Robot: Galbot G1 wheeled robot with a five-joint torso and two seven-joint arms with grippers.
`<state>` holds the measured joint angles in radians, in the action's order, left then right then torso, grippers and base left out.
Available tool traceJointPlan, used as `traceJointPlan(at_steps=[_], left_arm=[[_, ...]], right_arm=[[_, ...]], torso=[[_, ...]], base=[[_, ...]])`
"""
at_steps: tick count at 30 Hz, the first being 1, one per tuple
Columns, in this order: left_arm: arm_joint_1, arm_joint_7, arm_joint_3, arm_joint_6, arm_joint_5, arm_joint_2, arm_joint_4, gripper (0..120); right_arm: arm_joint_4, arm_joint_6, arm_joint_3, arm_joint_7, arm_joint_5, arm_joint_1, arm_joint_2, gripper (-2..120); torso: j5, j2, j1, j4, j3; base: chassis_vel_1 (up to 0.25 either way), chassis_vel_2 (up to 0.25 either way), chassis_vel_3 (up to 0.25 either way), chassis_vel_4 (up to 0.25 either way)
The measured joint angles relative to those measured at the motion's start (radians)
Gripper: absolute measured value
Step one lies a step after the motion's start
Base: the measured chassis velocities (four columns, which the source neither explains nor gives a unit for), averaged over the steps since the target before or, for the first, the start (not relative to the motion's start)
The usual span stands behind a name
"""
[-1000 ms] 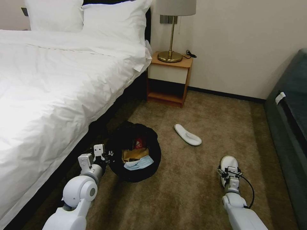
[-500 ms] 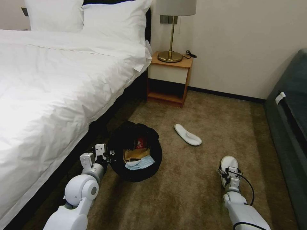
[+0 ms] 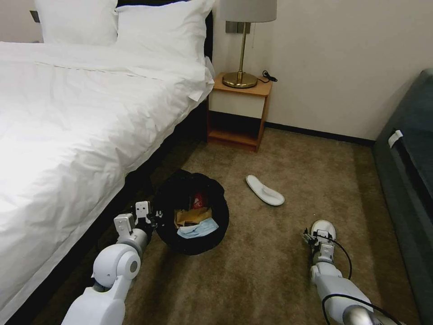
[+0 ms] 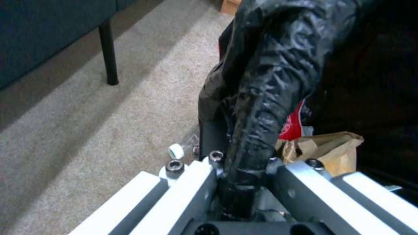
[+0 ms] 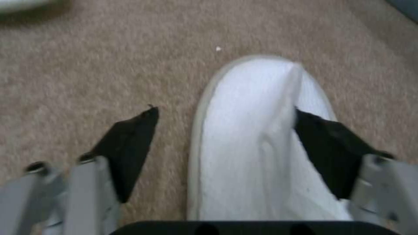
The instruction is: Pick up the trash bin, then pick up the garbage on the floor and place it into the trash bin.
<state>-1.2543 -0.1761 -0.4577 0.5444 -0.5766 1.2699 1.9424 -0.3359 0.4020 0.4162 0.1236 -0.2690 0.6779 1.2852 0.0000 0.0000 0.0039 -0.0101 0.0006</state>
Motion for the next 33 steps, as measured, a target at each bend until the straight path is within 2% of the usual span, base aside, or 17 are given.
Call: traceJointPlan(at_steps=[2,4,5,10,13,15,16,21,33], left_arm=[[0.000,-0.001,0.000,0.000,0.000,0.001,0.001,0],[-0.005,-0.001,-0.002,-0.002,0.000,0.001,0.008,0],[-0.005,-0.001,-0.002,-0.002,0.000,0.001,0.008,0],[-0.015,-0.001,-0.009,-0.006,0.000,-0.001,0.021,0],[-0.015,-0.001,-0.010,-0.007,0.000,-0.002,0.022,0],[-0.020,-0.001,-0.013,-0.009,-0.001,-0.002,0.028,0],[-0.020,-0.001,-0.013,-0.009,-0.001,-0.002,0.028,0],[-0.033,0.000,-0.022,-0.010,-0.003,-0.004,0.041,0],[-0.049,0.001,-0.023,-0.011,0.000,0.002,0.044,0]], right_arm=[[0.012,0.001,0.001,-0.006,-0.003,-0.004,0.001,74],[0.026,0.002,0.015,-0.018,-0.013,-0.004,-0.002,60],[0.026,0.002,0.015,-0.018,-0.013,-0.004,-0.002,60],[0.026,0.016,0.046,-0.030,-0.014,0.024,-0.015,40],[0.023,0.019,0.048,-0.031,-0.013,0.028,-0.016,35],[0.017,0.033,0.053,-0.032,-0.010,0.036,-0.019,22],[0.017,0.033,0.053,-0.032,-0.010,0.036,-0.019,22],[0.004,0.048,0.054,-0.032,-0.008,0.045,-0.024,1],[-0.007,0.063,0.047,-0.033,-0.003,0.050,-0.017,0]], torso=[[0.0000,0.000,0.000,0.0001,0.000],[-0.0001,0.000,0.000,-0.0002,0.000],[-0.0001,0.000,0.000,-0.0002,0.000],[0.0000,0.000,0.000,-0.0003,0.000],[0.0000,0.000,0.000,-0.0003,0.000],[0.0000,0.000,0.000,-0.0001,0.000],[0.0000,0.000,0.000,-0.0001,0.000],[0.0000,0.000,0.000,-0.0001,0.000],[-0.0001,0.000,0.000,-0.0001,0.000]], base=[[0.000,0.000,0.000,0.000],[0.000,0.000,0.000,0.000],[0.000,0.000,0.000,0.000],[0.000,0.000,0.000,0.000],[0.000,0.000,0.000,0.000],[0.000,0.000,0.000,0.000],[0.000,0.000,0.000,0.000],[0.000,0.000,0.000,0.000],[0.000,0.000,0.000,0.000]])
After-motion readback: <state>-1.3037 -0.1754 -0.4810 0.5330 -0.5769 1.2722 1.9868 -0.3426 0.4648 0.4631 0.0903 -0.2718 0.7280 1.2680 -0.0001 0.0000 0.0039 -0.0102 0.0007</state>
